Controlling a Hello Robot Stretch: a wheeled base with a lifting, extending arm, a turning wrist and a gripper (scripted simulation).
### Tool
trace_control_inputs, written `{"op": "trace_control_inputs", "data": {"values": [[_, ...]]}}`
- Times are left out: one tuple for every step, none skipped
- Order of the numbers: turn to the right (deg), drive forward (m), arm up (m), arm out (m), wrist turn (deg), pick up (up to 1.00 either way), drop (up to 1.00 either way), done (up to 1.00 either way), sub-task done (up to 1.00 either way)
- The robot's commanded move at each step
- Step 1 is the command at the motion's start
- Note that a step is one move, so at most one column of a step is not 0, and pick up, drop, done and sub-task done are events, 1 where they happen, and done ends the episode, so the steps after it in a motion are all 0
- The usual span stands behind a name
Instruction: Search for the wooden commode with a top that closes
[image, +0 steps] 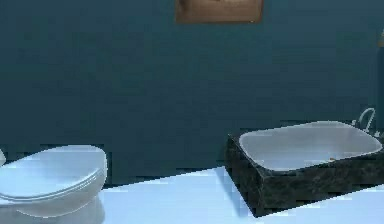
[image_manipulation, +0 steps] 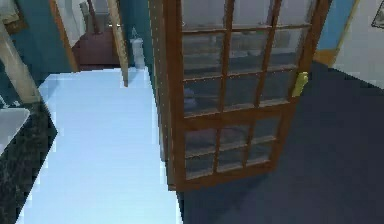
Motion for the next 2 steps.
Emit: {"op": "trace_control_inputs", "data": {"values": [[-45.0, 0.0, 0.0, 0.0, 0.0, 0.0, 0.0, 0.0, 0.0], [-24.0, 0.0, 0.0, 0.0, 0.0, 0.0, 0.0, 0.0, 0.0]]}}
